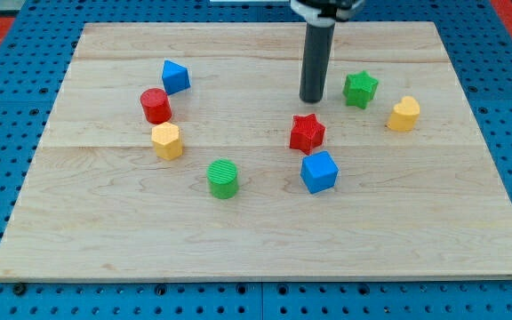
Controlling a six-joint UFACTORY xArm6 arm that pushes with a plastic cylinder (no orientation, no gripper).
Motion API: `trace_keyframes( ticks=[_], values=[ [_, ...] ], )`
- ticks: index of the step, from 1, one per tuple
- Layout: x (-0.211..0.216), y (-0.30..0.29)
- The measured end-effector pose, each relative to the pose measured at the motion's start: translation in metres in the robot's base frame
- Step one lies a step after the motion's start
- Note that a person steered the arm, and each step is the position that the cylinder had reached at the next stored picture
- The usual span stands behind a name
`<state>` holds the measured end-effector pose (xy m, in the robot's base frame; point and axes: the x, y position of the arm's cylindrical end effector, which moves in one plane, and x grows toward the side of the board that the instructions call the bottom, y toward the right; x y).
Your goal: Push green circle closer to green star
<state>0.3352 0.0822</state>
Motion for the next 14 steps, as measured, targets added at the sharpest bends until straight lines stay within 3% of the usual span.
trace_keyframes(
  ticks=[1,2,3,4,6,7,9,10,11,13,14],
  values=[
    [-0.023,0.035],
    [0.016,0.045],
    [0.024,0.016],
    [0.062,-0.099],
    [0.193,-0.193],
    [0.210,-0.146],
    [0.154,-0.068],
    [0.154,-0.043],
    [0.162,-0.106],
    [0.108,-0.103],
    [0.115,-0.061]
  ],
)
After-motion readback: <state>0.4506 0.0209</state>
